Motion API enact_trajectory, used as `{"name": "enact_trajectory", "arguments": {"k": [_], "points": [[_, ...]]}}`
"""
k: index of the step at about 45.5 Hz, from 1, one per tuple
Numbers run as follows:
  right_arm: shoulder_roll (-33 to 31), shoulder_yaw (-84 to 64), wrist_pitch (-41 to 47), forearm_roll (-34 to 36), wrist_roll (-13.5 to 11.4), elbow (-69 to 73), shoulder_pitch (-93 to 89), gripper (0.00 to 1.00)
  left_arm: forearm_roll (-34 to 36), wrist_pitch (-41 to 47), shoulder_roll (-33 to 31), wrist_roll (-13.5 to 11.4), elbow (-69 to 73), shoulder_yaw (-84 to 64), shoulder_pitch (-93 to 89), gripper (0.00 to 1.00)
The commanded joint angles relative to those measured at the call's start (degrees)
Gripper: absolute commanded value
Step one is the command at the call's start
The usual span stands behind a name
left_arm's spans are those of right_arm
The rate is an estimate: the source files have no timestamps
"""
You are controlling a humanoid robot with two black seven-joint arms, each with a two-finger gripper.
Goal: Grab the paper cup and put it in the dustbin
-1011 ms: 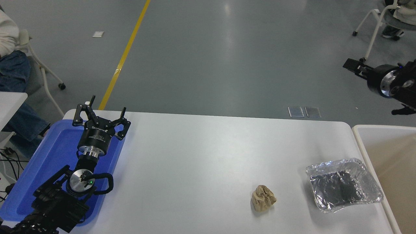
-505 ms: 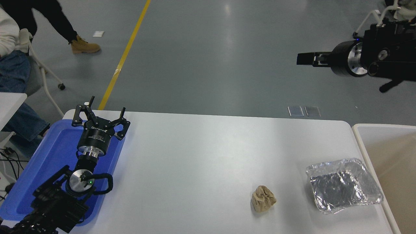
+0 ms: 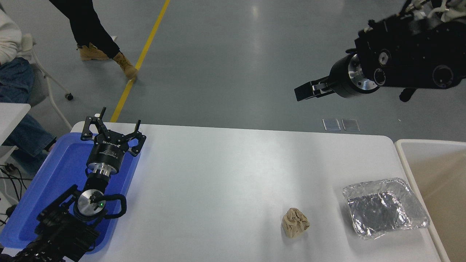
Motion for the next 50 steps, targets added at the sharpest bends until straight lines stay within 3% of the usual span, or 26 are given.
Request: {"name": "enact_trajectory", "arguments": {"k": [1, 9, 20, 50], "points": [[2.01, -2.51, 9.67, 4.89, 0.17, 1.77, 1.76, 1.0, 0.02, -0.09, -0.04, 0.08, 0.0, -0.08, 0.09, 1.0], [2.1, -3.03, 16.16, 10.43, 0.61, 2.39, 1.76, 1.0, 0.02, -0.09, 0.05, 0.08, 0.0, -0.17, 0.18, 1.0], [2.19, -6.72, 24.61, 12.97, 0.96, 3.88, 2.54, 1.0, 0.02, -0.09, 0.05, 0.08, 0.0, -0.17, 0.18, 1.0], [1.66, -8.92, 25.84, 14.12, 1.75, 7.31, 4.48, 1.0, 0.02, -0.18, 0.14, 0.17, 0.0, -0.35, 0.27, 1.0]]}}
